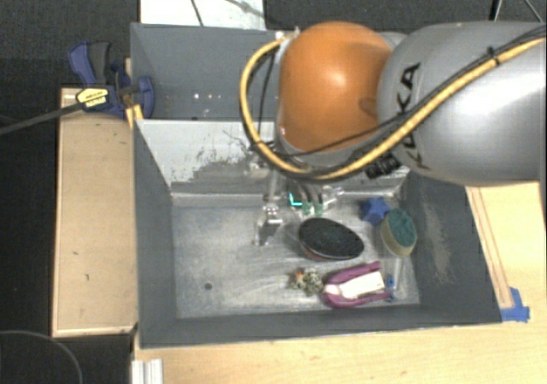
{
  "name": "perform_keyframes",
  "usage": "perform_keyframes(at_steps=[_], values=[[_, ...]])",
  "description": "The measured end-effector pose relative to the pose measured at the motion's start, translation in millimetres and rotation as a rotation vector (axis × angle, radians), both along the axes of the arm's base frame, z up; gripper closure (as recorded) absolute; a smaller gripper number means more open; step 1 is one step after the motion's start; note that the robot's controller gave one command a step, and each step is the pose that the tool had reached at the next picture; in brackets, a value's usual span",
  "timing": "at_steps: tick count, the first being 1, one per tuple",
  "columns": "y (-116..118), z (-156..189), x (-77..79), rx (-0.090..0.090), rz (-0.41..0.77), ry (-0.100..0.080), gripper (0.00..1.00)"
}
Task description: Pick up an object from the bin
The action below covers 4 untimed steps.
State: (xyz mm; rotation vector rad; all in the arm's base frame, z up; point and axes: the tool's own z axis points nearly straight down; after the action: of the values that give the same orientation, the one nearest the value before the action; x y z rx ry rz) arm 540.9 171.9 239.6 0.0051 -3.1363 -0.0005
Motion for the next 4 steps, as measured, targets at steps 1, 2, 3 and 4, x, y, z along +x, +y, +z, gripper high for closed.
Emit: perform_keyframes(at_steps=[1, 2, 3, 4], values=[[-71.0, -168.1, 36.5, 0.003, 0.240, -0.014, 0.00], [-153.8, -164.8, 3.2, 0.002, 0.347, -0.023, 0.00], [-152.6, -163.3, 5.2, 0.002, 0.343, -0.015, 0.00], [-152.2, -162.9, 6.3, 0.002, 0.336, -0.014, 0.00]])
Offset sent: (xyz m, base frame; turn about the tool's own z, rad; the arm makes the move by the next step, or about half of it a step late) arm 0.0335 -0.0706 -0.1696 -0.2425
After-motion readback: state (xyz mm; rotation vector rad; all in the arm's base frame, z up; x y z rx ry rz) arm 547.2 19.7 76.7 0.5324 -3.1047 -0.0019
